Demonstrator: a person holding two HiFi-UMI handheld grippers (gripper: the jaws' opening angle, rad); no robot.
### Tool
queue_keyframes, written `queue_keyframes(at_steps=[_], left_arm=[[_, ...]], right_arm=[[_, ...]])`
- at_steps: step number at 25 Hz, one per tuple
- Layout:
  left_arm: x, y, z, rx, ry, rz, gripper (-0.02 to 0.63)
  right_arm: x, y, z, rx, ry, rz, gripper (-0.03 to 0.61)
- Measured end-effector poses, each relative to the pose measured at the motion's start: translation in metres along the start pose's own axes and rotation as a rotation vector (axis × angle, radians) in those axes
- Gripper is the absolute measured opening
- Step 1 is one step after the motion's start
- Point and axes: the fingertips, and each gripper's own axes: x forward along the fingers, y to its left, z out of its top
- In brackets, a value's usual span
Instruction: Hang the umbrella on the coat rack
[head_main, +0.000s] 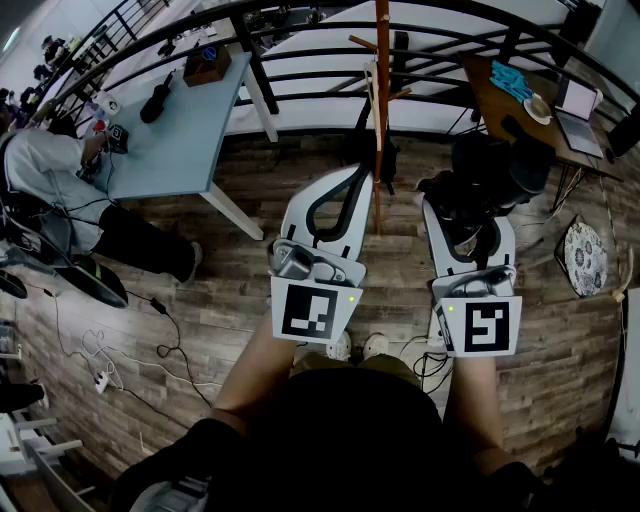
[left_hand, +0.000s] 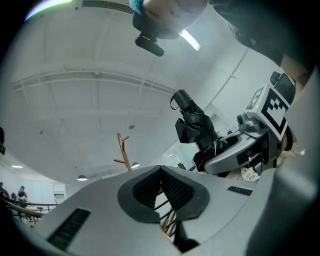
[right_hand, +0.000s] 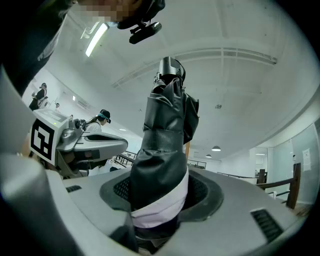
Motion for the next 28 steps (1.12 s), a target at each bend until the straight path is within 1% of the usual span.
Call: queue_keyframes(at_steps=[11,16,21,28], left_arm=[[0.002,-0.001,0.002,-0.005,-0.005,-0.001,0.011],[0.001,-0.005,-0.002,-0.016,0.016,-0.01,0.011],[0.006,-0.004,0.005,-0.006,-0.005,-0.009,0.011],[0.018,-0.009,0.007,0.0,-0.011,-0.006,0.011]], right_arm=[[0.0,0.002,-0.002,0.008,0.002,0.013,0.239],[-0.002,0.001,-0.002,0.011,-0.005,0.012,0.239],[-0.004,-0.002,-0.002,0.032,0.003,0.024,0.239],[-0.006,-0.011,-0.01,0.039,0.005,0.034,0.239]])
